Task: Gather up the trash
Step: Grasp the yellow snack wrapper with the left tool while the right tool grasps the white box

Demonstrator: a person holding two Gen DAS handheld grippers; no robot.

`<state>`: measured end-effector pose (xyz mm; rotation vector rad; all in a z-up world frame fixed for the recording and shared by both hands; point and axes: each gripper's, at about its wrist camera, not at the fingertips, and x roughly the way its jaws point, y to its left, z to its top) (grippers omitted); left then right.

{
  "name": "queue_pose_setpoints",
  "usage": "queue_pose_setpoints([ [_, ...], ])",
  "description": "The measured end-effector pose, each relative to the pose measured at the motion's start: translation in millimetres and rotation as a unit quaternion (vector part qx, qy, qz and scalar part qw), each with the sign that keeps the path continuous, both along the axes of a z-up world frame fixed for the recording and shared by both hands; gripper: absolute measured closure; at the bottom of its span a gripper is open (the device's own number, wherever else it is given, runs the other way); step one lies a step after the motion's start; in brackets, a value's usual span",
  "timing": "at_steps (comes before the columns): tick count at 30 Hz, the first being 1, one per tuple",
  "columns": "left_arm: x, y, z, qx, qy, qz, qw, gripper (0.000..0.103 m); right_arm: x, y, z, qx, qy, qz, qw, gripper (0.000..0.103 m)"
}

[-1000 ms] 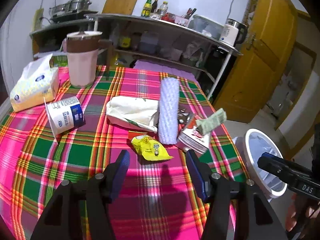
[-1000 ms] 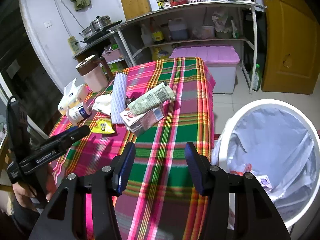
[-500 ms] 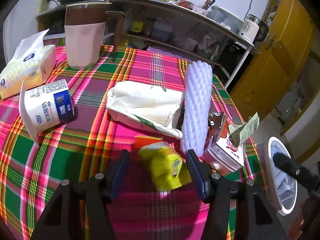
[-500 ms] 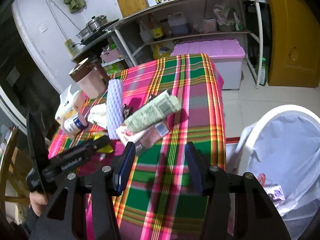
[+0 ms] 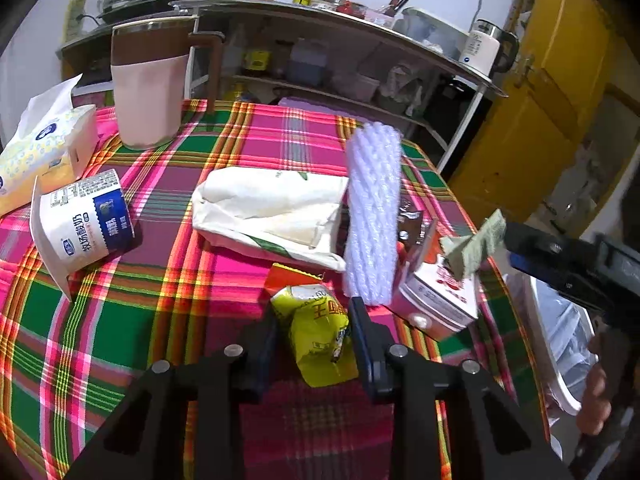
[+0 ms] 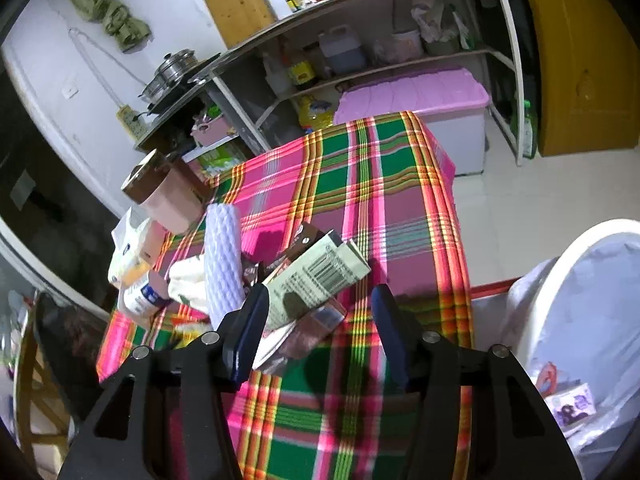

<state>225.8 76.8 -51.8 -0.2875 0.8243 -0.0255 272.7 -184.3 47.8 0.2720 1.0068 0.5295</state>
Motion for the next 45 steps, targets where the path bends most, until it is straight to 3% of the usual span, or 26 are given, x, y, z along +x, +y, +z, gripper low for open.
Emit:
queue_pose_setpoints([
  [15,-2.0,3.0,-2.5,-0.028,-0.002,-0.018,0.9994,0.07,27.9,16.4,-15.5,0.019,0.033,-0.017,0.999,0.049],
  [17,-1.6,3.6,-3.2,-0.029,-0.001,-0.018,0.9994,0.07,29.5,19.0,-16.3,0.003,0.029,-0.016,0.999,0.061],
  [18,-1.6,4.0,-3.4,-0.031,-0.001,-0.018,0.9994,0.07,29.5,20.5,-16.3,-0.002,0.026,-0.015,1.0,0.079],
  [22,-1.1,3.5,-3.8,-0.03,-0.001,-0.018,0.9994,0.07,27.5,24.3,-15.8,-0.01,0.023,-0.003,1.0,0.091],
  [25,-1.0,3.0,-3.5,-0.027,-0.003,-0.018,0.9995,0.07,25.1,24.4,-12.7,-0.022,0.015,0.0,1.0,0.097],
  [33,-8.4,3.4,-0.4,-0.013,-0.007,-0.011,0.9998,0.07,1.9,24.1,-7.7,-0.033,0.015,0.04,0.999,0.097],
  [35,-12.2,3.4,0.0,-0.01,-0.006,-0.01,0.9999,0.07,-6.7,23.1,-4.6,-0.028,0.008,0.05,0.998,0.086],
  [37,-16.1,3.9,0.5,-0.009,-0.006,-0.009,0.9999,0.07,-15.8,21.6,-0.1,-0.025,-0.007,0.059,0.998,0.044],
  [41,-21.4,5.1,0.0,-0.008,-0.003,-0.008,0.9999,0.07,-26.1,27.4,1.5,-0.046,-0.027,0.081,0.995,0.04],
  [45,-26.0,5.8,-0.8,-0.006,-0.001,-0.008,1.0,0.07,-26.0,32.0,-8.9,-0.067,-0.017,0.09,0.994,0.04],
])
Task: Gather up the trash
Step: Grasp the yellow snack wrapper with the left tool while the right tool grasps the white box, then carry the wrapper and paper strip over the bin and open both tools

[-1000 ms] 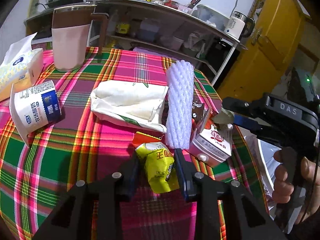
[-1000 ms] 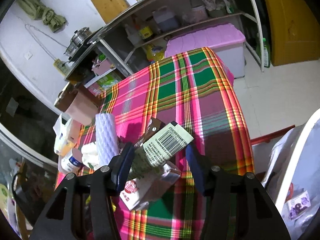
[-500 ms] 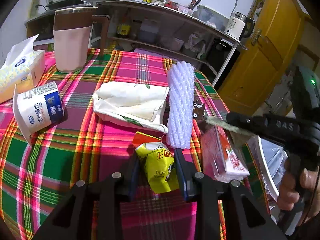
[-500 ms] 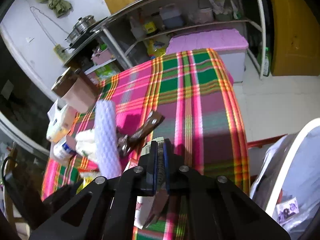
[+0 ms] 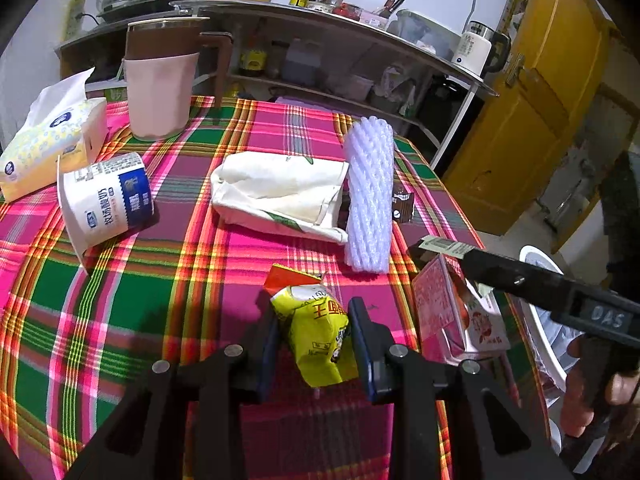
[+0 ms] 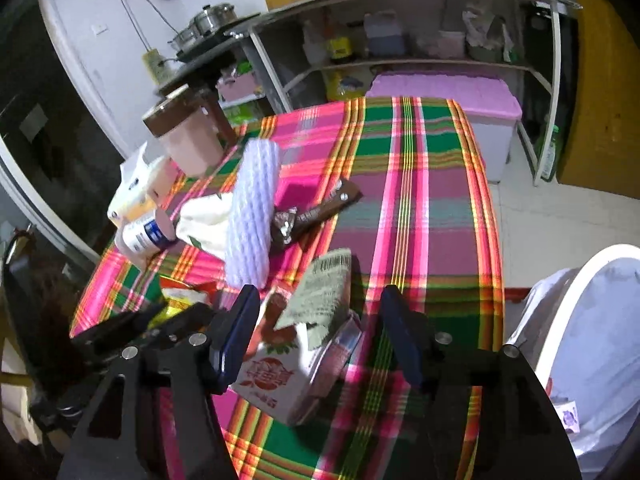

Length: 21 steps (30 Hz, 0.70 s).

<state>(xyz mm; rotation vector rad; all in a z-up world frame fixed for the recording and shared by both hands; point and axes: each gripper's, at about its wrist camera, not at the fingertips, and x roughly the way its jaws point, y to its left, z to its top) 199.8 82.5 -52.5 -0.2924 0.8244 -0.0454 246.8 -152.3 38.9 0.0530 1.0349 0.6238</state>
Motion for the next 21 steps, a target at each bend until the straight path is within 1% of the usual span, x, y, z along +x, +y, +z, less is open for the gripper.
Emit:
queue_pose_setpoints([
  [2,-1.9,0.7,-0.1,0.0,0.001,0.001,1.0,0.07,0.7,-0.3,-3.7,-0.004,0.002,-0.003,1.0,0.048],
  [3,-3.0,0.9,-0.1,0.001,0.001,0.001,1.0,0.07,1.3,-1.6,-4.6,-0.005,0.002,-0.005,1.0,0.061],
  [4,-3.8,1.0,-0.2,0.001,0.001,0.001,1.0,0.07,2.2,-2.7,-5.5,-0.005,0.005,-0.008,1.0,0.072],
  [9,-6.7,-0.3,1.6,0.005,-0.001,0.0,1.0,0.07,-2.3,-7.2,-1.0,-0.006,-0.009,-0.014,1.0,0.077],
  [16,-16.7,-8.4,12.1,0.006,-0.014,-0.008,0.9998,0.07,-13.9,-16.2,11.5,0.004,-0.028,-0.016,0.999,0.078],
  [21,-30.7,-18.5,27.5,0.009,-0.033,-0.019,0.9992,0.07,-27.5,-27.9,23.4,0.018,-0.038,-0.016,0.999,0.078],
])
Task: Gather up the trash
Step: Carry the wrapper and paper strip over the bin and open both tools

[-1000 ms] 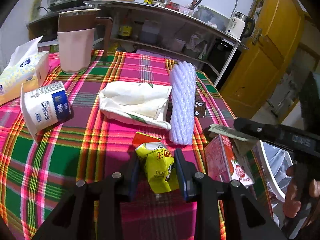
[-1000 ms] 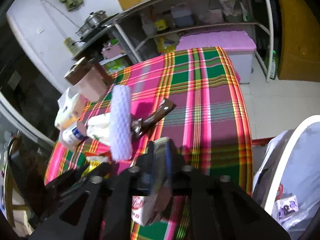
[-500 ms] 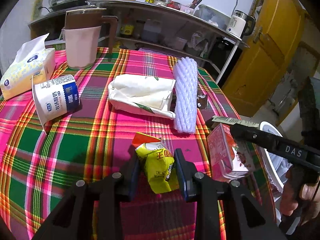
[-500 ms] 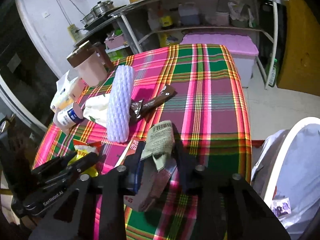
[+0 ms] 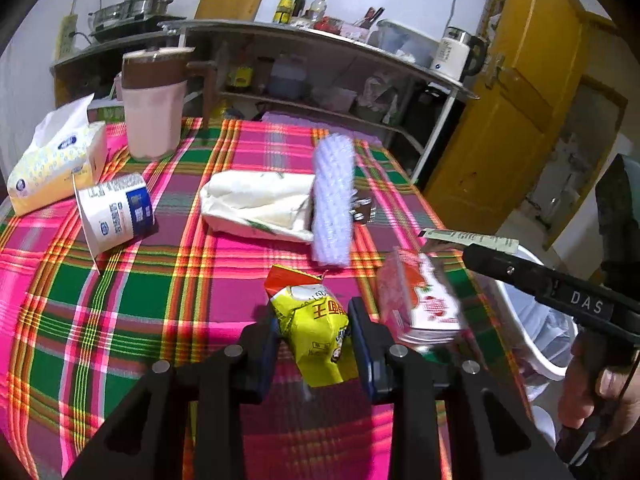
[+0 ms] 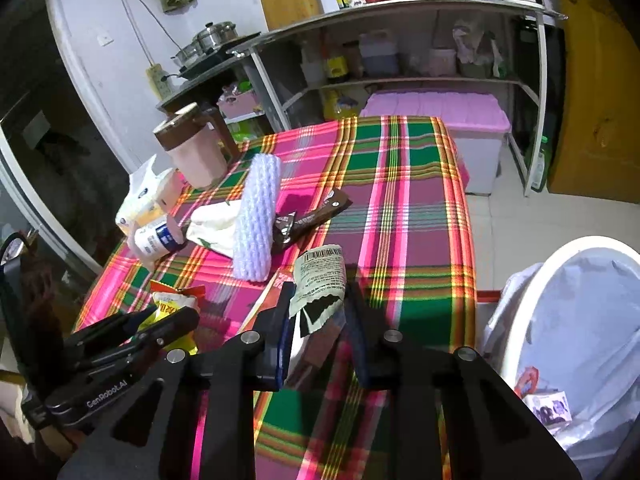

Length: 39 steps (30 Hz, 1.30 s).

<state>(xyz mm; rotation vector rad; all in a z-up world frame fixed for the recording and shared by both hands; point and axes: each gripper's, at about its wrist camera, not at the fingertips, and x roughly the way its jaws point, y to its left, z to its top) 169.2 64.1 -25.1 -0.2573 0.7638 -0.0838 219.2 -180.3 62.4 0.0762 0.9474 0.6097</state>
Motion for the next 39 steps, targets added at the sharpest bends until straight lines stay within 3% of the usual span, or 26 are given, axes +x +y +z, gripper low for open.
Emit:
queue_pose_setpoints([
  [18,-45.1,-63.7,45.3,0.007,-0.041,-0.064,0.997,0.07,-61.4,-62.7,35.4,0.026,-0.029,-0.029,0.999,0.078],
  [39,-9.1,-188.6,47.9,0.008,-0.043,-0.198,0.9793,0.069,-73.4,-184.4,19.1,0.008,-0.016,-0.153,0.988,0.077],
])
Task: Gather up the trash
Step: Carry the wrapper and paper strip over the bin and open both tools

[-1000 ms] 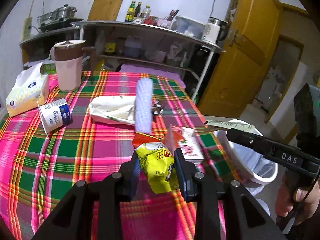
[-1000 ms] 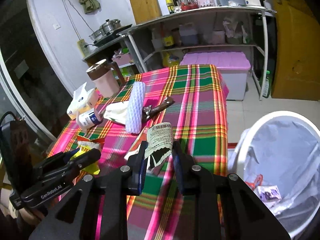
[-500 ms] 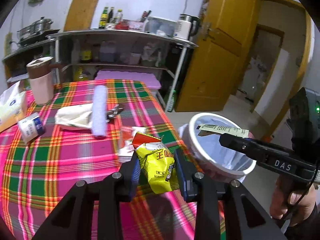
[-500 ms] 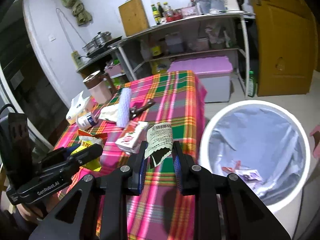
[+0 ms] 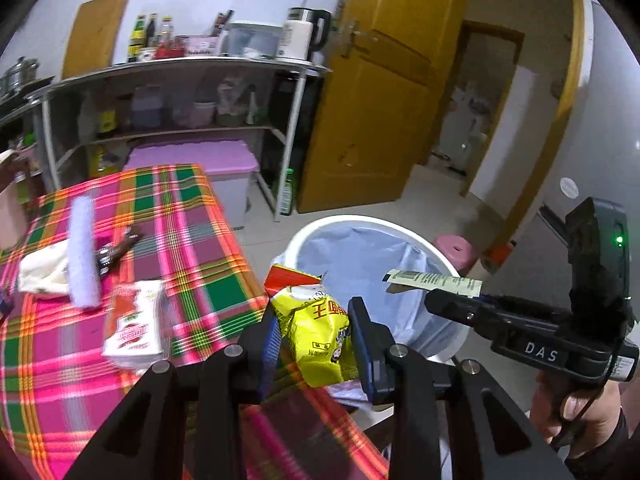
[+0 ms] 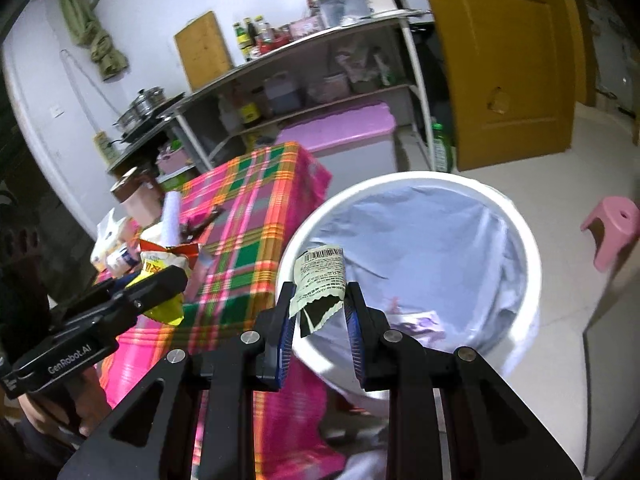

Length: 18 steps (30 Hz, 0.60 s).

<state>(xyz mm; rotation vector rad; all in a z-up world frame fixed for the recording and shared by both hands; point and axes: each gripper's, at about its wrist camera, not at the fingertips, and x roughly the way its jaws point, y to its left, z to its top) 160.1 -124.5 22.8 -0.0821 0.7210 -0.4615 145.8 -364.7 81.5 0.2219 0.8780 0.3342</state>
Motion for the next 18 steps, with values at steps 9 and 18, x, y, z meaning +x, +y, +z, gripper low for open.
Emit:
queue_pose_setpoints([
  [9,25.7,-40.5,-15.2,0.009,0.012,-0.044,0.9989,0.069,9.5,-28.3,-19.7,-0.02,0.031,-0.027,0.999,0.077],
  [18,48.6,-61.6,-29.1,0.008,0.03,-0.067,0.9973,0.069,17.1,-44.7,-30.4,-0.037,0.048,-0.045,0.997,0.068],
])
